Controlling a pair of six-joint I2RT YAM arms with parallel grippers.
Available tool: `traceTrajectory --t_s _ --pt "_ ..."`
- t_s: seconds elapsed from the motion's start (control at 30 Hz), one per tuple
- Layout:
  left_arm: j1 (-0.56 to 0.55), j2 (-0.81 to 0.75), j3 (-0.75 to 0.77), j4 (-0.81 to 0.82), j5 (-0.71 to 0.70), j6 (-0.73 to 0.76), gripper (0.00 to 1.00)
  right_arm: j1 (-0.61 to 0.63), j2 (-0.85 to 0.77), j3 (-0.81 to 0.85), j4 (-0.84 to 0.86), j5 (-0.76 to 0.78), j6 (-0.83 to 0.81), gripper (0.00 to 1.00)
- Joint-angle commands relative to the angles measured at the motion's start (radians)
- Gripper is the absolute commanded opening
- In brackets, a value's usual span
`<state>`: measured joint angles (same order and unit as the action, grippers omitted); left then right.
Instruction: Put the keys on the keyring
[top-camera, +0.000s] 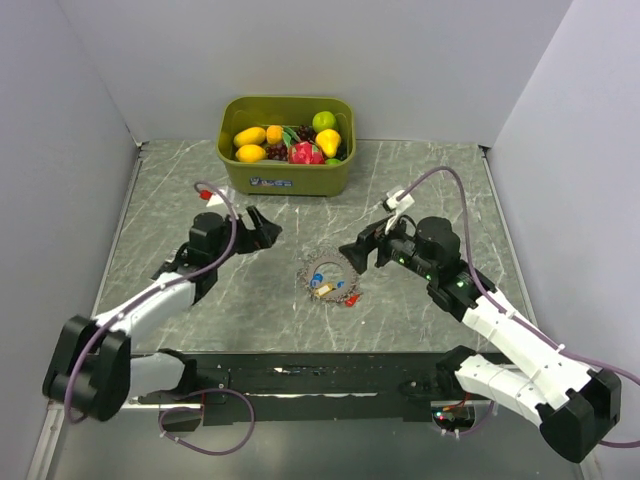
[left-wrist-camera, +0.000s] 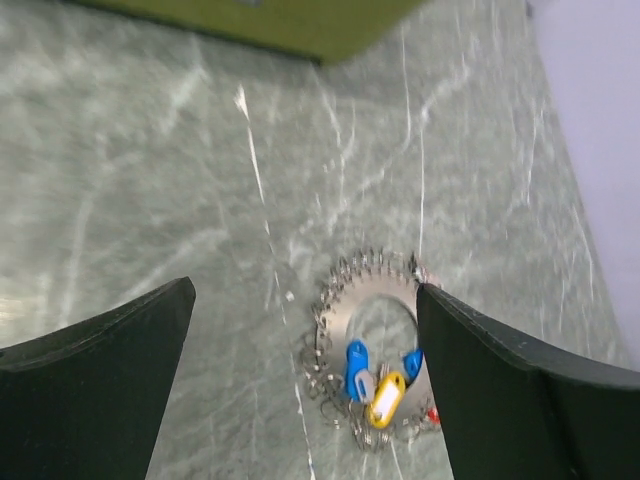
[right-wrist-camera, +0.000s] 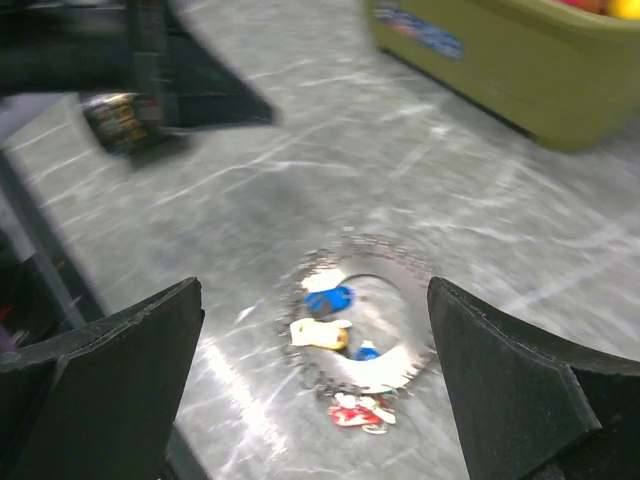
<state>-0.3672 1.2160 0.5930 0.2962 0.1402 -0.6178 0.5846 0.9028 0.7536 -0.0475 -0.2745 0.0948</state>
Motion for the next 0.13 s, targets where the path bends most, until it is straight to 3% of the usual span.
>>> traceTrajectory --t_s 0.0,0.07,0.1 --pt "0.001 -0.147 -0.019 0.018 -0.139 0.018 0.99 -0.009 -0.048 -0.003 0.035 0.321 0.043 1.00" --pt "-0.001 -0.199 -0.050 0.041 -0.096 0.107 0.95 -0.044 -0.086 -0.048 0.088 0.386 0.036 1.00" --pt "-0.001 -0.216 -0.061 0.058 -0.097 0.121 1.00 -0.069 -0.138 -0.113 0.160 0.408 0.028 1.00"
